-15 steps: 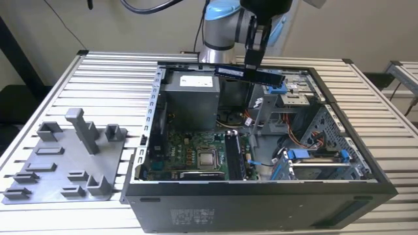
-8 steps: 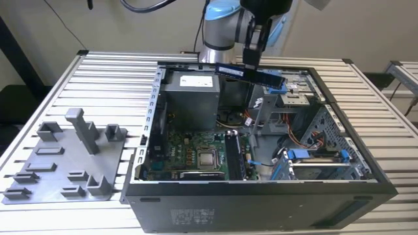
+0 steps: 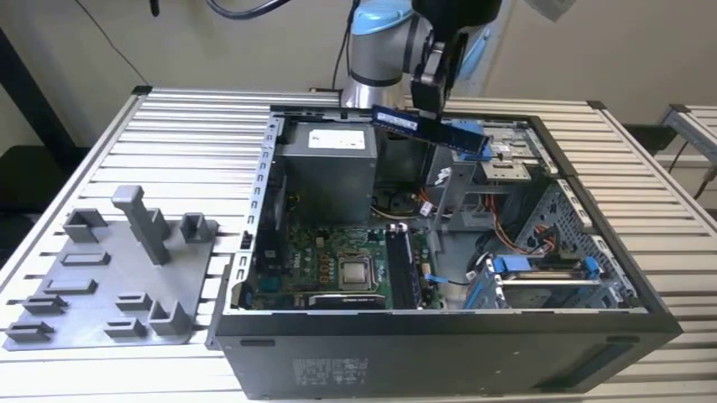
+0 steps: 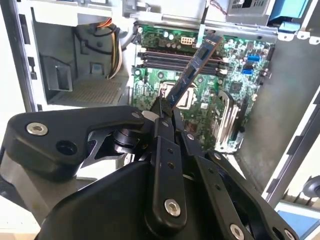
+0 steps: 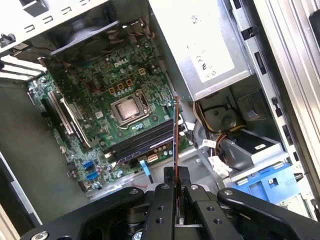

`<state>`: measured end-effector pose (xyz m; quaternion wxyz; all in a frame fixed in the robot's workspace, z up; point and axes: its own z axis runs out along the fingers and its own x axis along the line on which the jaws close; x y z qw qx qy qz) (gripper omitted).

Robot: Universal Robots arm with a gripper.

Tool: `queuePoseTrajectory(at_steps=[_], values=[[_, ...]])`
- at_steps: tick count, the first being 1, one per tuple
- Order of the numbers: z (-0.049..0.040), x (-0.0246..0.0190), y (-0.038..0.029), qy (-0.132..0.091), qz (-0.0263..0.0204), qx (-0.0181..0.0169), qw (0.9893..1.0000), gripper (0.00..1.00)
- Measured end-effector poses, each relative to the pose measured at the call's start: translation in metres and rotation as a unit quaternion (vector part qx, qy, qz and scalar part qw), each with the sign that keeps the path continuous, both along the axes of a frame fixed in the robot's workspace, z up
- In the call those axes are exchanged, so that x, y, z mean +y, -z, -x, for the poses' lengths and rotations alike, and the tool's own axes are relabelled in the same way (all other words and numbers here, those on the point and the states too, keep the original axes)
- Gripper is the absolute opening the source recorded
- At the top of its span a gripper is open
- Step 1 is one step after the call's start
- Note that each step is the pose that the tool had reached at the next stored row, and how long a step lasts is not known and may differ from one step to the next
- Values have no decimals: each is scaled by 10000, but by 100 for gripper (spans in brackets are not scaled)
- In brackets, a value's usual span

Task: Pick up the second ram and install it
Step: 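Insert the second ram into the second slot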

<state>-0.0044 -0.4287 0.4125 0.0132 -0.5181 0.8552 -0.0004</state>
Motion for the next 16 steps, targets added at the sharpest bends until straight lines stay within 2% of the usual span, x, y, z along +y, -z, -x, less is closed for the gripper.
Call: queuePoseTrajectory(at_steps=[4, 8, 12, 16], values=[[0, 0, 0, 253, 0, 0, 9997, 14], [0, 0, 1, 503, 0, 0, 9987, 14], [0, 0, 2, 753, 0, 0, 9972, 14], [0, 0, 2, 1006, 0, 0, 9949, 14]])
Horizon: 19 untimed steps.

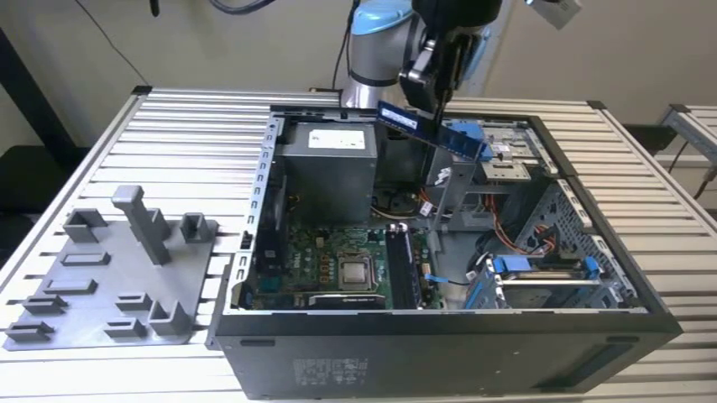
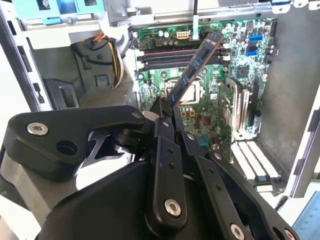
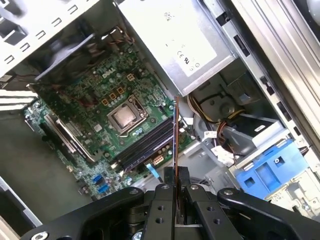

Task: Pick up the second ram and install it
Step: 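Insert the second ram into the second slot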

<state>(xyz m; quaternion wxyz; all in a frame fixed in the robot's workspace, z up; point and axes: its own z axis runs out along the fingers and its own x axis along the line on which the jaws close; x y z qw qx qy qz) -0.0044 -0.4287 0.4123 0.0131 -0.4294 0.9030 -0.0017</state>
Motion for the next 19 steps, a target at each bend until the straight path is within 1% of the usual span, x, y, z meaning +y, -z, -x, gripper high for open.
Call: queuePoseTrajectory(at_steps=[3, 6, 8, 11, 13, 15, 17, 19], values=[[0, 0, 0, 185, 0, 0, 9998, 14], [0, 0, 1, 379, 0, 0, 9993, 14], [0, 0, 1, 505, 0, 0, 9987, 14], [0, 0, 2, 696, 0, 0, 9976, 14], [0, 0, 2, 839, 0, 0, 9965, 14], [0, 0, 2, 984, 0, 0, 9952, 14], [0, 0, 3, 1151, 0, 0, 9934, 14], [0, 0, 3, 1323, 0, 0, 9912, 14]])
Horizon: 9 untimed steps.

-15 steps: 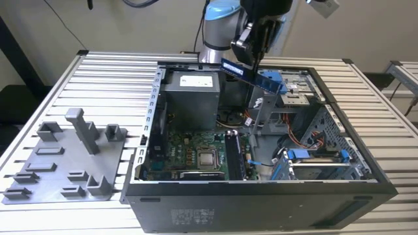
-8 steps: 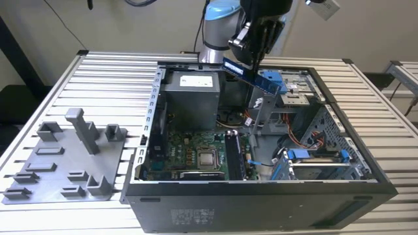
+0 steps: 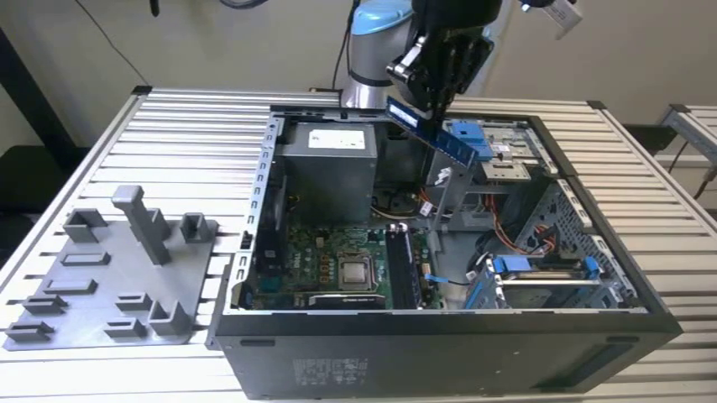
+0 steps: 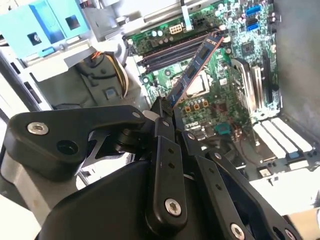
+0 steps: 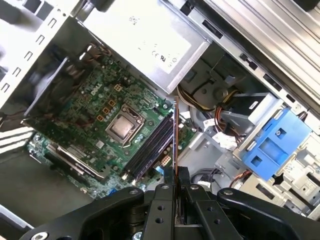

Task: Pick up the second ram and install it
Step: 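Insert the second ram into the second slot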

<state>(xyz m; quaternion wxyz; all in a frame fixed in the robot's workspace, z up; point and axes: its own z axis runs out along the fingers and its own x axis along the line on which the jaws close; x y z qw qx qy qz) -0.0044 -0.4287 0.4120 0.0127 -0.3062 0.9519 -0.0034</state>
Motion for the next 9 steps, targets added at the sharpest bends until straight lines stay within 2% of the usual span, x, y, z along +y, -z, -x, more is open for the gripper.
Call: queuePoseTrajectory(at_steps=[4, 7, 9], values=[[0, 0, 1, 365, 0, 0, 9993, 14], [0, 0, 1, 623, 0, 0, 9981, 14], [0, 0, 2, 798, 0, 0, 9968, 14]])
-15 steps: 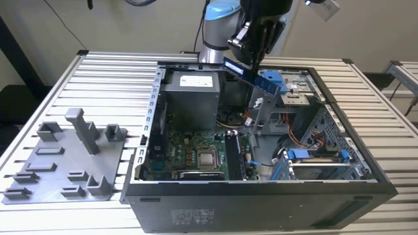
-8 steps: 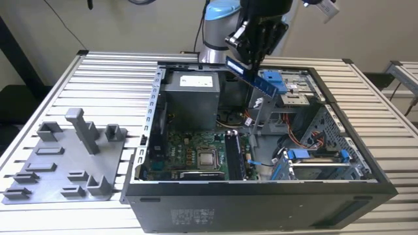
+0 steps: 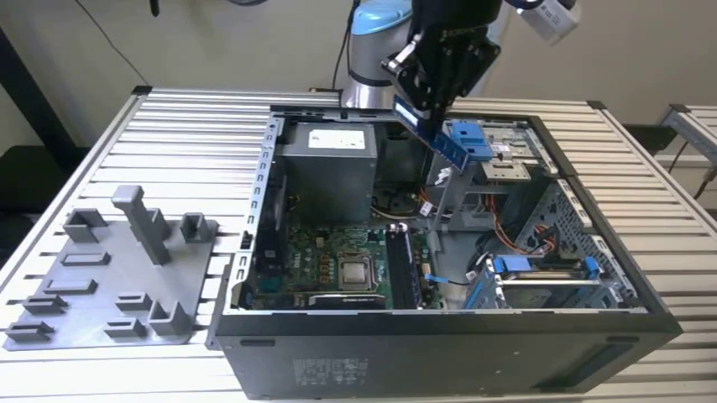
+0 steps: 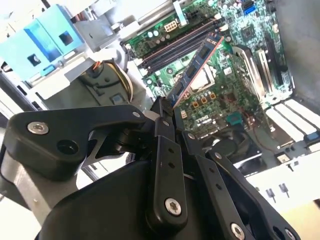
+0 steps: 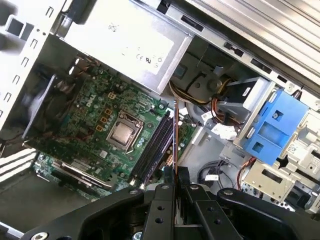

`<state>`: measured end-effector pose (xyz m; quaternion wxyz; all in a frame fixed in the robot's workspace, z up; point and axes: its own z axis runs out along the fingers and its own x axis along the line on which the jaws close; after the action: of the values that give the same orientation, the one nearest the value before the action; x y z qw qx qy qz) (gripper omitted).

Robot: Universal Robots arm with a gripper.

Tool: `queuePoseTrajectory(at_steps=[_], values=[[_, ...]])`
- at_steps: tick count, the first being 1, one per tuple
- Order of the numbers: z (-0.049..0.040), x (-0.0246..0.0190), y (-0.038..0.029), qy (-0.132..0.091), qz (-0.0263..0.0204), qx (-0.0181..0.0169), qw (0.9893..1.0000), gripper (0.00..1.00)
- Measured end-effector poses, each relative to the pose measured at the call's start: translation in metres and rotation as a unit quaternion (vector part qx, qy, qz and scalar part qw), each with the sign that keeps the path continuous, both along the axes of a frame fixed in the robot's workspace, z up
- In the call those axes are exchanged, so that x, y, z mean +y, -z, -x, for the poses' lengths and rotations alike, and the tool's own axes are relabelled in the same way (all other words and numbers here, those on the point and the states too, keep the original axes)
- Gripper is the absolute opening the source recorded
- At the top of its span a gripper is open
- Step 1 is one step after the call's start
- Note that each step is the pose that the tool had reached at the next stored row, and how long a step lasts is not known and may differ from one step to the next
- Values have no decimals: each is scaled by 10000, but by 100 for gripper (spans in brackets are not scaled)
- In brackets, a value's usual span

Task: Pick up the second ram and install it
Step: 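Insert the second ram into the second slot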

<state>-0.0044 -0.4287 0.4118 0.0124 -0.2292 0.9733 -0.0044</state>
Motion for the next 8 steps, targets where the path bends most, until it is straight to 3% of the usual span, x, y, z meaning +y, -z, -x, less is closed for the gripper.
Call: queuePoseTrajectory(at_steps=[4, 8], values=[[0, 0, 1, 336, 0, 0, 9994, 14], [0, 0, 1, 669, 0, 0, 9978, 14]])
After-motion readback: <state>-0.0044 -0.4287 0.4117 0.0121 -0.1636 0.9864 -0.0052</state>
